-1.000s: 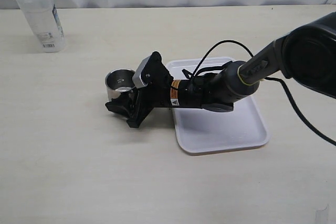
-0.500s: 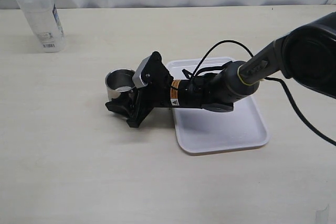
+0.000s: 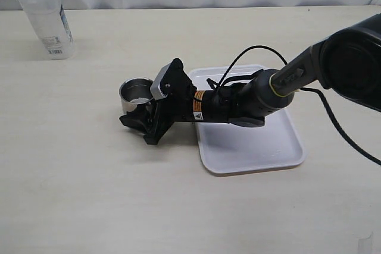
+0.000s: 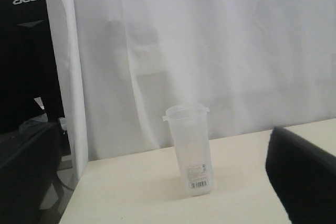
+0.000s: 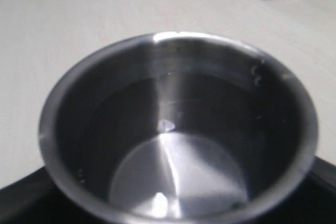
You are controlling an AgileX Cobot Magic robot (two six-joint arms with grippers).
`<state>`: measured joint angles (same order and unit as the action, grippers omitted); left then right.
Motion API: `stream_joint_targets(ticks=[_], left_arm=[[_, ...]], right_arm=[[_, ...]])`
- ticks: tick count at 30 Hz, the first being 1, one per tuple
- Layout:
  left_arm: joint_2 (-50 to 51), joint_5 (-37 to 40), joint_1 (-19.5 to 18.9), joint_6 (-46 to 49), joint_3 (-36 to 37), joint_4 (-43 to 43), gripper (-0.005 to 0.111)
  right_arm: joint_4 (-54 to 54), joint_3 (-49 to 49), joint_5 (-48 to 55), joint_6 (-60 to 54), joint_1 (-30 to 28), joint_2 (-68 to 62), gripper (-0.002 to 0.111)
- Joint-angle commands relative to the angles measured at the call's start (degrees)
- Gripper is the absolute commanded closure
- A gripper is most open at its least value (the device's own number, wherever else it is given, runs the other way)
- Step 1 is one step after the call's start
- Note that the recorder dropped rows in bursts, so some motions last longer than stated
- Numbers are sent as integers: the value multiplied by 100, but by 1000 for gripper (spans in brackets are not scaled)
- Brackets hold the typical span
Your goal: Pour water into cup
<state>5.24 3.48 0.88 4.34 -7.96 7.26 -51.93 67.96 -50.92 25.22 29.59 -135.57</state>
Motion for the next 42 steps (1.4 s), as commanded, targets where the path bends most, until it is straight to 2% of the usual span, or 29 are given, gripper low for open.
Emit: stream_joint_targets(ticks=[1, 20, 22, 27, 30, 35, 42], left_arm=[[-364, 50, 47, -7, 240, -65, 2], [-524, 24, 47, -7, 796, -328, 2], [-524, 414, 47, -7, 796, -367, 2], [-524, 596, 47, -7, 796, -688, 2], [-524, 1063, 47, -7, 796, -688, 2], [-524, 1424, 47, -7, 796, -688, 2], [-524, 1423, 47, -30, 796, -688, 2]], right_arm=[[49, -2, -18, -7, 2, 11, 104], [49, -2, -18, -7, 2, 11, 104], [49, -2, -18, -7, 2, 11, 104], [49, -2, -18, -7, 2, 11, 104], [49, -2, -18, -7, 2, 11, 104], [49, -2, -18, -7, 2, 11, 104], [49, -2, -18, -7, 2, 11, 104]])
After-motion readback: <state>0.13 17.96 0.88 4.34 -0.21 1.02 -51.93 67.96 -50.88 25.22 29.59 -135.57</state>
